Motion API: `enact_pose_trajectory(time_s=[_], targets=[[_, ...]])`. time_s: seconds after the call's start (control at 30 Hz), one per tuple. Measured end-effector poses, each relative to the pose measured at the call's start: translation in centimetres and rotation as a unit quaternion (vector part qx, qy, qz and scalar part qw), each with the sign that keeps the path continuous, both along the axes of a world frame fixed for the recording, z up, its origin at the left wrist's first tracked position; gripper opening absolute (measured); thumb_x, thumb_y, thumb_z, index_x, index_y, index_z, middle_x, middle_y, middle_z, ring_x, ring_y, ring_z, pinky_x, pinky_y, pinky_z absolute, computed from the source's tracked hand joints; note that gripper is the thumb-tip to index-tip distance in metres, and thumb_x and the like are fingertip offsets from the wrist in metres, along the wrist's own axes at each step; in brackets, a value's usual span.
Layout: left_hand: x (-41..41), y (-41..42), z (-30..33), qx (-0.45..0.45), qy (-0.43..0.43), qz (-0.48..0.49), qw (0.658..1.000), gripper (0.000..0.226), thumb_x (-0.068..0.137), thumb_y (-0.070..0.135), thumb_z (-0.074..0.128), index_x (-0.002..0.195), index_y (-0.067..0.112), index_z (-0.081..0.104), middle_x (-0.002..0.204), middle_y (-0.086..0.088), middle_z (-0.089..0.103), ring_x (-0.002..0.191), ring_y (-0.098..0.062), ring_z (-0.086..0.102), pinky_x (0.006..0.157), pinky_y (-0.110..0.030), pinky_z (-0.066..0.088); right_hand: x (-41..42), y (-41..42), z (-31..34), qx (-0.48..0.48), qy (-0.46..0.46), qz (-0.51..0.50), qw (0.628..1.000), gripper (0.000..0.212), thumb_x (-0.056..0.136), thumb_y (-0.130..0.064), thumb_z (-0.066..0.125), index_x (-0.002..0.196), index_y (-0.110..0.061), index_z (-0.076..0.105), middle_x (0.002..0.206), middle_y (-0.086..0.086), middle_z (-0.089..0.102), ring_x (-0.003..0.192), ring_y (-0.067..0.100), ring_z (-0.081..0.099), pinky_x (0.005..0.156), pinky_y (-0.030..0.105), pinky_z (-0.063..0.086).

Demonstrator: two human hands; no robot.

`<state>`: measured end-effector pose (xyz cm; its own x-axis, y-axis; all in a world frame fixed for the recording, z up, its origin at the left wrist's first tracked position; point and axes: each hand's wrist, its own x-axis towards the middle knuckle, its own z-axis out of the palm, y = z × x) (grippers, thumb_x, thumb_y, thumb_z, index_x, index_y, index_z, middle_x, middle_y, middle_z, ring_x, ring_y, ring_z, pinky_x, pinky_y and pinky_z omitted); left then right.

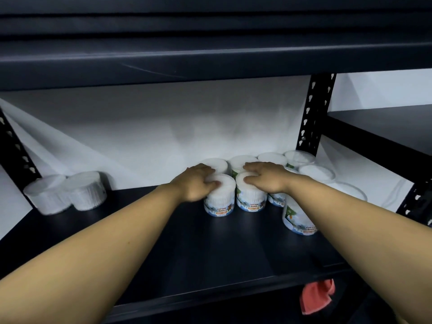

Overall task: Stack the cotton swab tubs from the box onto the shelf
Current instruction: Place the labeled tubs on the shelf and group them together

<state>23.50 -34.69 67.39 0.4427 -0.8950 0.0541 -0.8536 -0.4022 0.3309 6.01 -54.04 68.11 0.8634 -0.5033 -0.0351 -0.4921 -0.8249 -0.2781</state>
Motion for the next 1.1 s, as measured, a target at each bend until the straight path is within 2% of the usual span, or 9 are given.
enact_pose_trajectory(time_s=[0.07,0.2,0.6,0.9,1.1], targets=[[-0.4,0.3,0.2,-0.017,-0.012,-0.01,1.0,0.064,0.095,0.057,0.054,0.15,0.025,0.044,0.16,0.004,0.037,0.144,-0.021,0.039,0.12,-0.039,0.029,-0.4,0.0,0.1,-0.001,-0.019,-0.002,1.0,0.066,0.092,-0.059,0.053,0.152,-0.033,0.041,0.163,-0.012,0.032,0.149,0.018,0.031,0.121,0.043,0.025],[-0.7,0.7,0.3,-0.022,-0.025,-0.023,0.999,0.054,0.095,0.053,0.059,0.141,0.025,0.057,0.151,0.005,0.049,0.134,-0.02,0.049,0.113,-0.031,0.035,-0.8,-0.2,-0.2,0.006,-0.043,0.008,0.999,0.064,0.089,-0.062,0.06,0.145,-0.033,0.051,0.157,-0.011,0.043,0.144,0.017,0.04,0.118,0.041,0.032],[-1.2,0.9,-0.4,-0.027,-0.041,-0.018,0.999,0.056,0.097,0.052,0.056,0.144,0.021,0.054,0.154,0.002,0.047,0.142,-0.019,0.043,0.116,-0.028,0.031,-0.7,-1.1,-0.7,-0.009,-0.032,0.036,0.999,0.064,0.086,-0.072,0.056,0.142,-0.041,0.053,0.157,-0.016,0.042,0.146,0.017,0.038,0.119,0.05,0.028],[-0.8,0.7,-0.2,-0.018,-0.039,-0.021,0.999,0.058,0.096,0.054,0.056,0.144,0.022,0.053,0.154,0.004,0.048,0.14,-0.019,0.045,0.116,-0.031,0.033,-0.8,-1.1,-0.6,-0.001,-0.042,0.053,0.998,0.061,0.088,-0.066,0.06,0.142,-0.037,0.054,0.156,-0.015,0.044,0.144,0.018,0.041,0.119,0.043,0.03],[-0.6,0.6,0.1,-0.039,0.013,0.0,0.999,0.064,0.095,0.059,0.054,0.148,0.024,0.048,0.156,0.0,0.039,0.143,-0.018,0.04,0.119,-0.03,0.028,-0.7,-1.2,0.2,0.003,-0.082,0.034,0.996,0.06,0.096,-0.059,0.053,0.146,-0.026,0.052,0.155,-0.003,0.047,0.14,0.019,0.045,0.112,0.028,0.034]])
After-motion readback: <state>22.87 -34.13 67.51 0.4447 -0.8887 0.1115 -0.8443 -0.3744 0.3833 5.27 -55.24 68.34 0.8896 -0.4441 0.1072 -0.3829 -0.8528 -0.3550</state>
